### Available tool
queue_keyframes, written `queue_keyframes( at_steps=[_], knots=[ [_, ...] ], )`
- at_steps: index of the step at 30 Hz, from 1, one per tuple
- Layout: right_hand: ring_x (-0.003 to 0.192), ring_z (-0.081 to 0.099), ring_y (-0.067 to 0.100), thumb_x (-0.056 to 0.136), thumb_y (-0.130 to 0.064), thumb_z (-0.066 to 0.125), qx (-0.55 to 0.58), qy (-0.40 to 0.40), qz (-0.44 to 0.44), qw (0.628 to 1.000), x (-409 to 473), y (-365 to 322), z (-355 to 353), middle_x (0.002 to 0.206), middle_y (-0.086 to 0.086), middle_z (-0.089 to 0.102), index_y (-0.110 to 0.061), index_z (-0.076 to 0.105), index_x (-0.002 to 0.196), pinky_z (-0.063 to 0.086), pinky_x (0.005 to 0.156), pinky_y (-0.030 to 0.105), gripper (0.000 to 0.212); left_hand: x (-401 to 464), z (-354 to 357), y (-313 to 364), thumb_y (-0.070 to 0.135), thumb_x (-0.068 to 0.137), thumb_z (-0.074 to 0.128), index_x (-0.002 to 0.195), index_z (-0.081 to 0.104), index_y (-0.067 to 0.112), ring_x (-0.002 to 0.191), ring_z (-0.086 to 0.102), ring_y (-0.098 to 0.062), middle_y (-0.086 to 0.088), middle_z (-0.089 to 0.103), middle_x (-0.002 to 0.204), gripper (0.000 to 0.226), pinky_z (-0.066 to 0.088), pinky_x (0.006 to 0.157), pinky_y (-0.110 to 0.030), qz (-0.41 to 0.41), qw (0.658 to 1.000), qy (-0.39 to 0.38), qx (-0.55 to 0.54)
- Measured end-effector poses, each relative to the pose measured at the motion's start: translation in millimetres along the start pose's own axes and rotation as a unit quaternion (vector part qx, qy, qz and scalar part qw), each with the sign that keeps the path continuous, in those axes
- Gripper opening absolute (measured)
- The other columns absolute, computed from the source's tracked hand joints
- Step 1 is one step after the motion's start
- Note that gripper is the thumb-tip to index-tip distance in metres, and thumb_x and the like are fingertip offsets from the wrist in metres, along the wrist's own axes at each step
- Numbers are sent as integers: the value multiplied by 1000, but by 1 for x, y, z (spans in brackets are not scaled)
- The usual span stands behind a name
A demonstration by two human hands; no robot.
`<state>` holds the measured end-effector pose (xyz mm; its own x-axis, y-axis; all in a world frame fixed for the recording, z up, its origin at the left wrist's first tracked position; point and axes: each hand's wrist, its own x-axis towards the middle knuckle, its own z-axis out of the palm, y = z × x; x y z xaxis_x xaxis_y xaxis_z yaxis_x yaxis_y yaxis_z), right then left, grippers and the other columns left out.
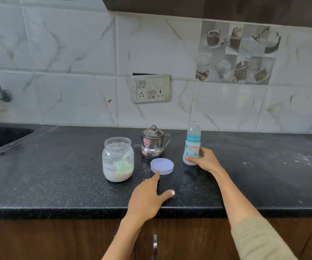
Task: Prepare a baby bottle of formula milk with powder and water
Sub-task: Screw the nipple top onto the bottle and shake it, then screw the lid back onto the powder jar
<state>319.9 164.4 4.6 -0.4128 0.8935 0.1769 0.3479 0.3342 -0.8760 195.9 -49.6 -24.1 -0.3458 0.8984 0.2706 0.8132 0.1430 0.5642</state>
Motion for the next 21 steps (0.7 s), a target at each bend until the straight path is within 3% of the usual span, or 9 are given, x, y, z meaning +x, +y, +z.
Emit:
queue_keyframes(
  at_steps=[8, 11, 14, 17, 21],
  knots=[
    [129, 48, 26, 79, -17, 74, 2, 11, 14, 1000, 24, 3, 11, 140, 9, 51, -10, 48, 133, 39, 105, 44, 60, 2, 3, -2, 54, 88, 51, 151, 14, 24, 130, 42, -13, 10, 47, 141, 79, 35, 100, -24, 1, 1000, 1, -6],
    [133, 44, 26, 75, -22, 77, -6, 17, 24, 1000, 19, 4, 14, 146, 9, 43, -11, 40, 139, 38, 106, 44, 74, 2, 4, -2, 54, 88, 52, 150, 16, 24, 132, 40, -14, 9, 46, 142, 78, 34, 101, -25, 0, 1000, 2, -13],
    [140, 31, 29, 75, -28, 78, 9, 131, 42, 991, 0, -8, 16, 154, 10, 30, -10, 26, 147, 31, 110, 46, 90, 1, 4, -2, 53, 87, 54, 148, 22, 24, 135, 36, -14, 10, 42, 145, 75, 33, 104, -27, 1, 999, 12, -33],
    [135, 40, 27, 75, -17, 78, 73, 216, 0, 974, -33, -14, 30, 147, 14, 41, -5, 35, 142, 36, 107, 40, 81, -1, 4, -2, 53, 85, 57, 144, 31, 25, 126, 46, -9, 10, 50, 138, 70, 37, 98, -25, -10, 995, 53, -85],
    [129, 46, 27, 69, -21, 82, 53, 132, -8, 990, -59, -22, 65, 138, 15, 49, -1, 46, 131, 40, 99, 34, 75, -3, 5, 0, 46, 82, 65, 132, 46, 28, 114, 53, -2, 11, 58, 124, 56, 37, 89, -16, -10, 970, 128, -204]
  ],
)
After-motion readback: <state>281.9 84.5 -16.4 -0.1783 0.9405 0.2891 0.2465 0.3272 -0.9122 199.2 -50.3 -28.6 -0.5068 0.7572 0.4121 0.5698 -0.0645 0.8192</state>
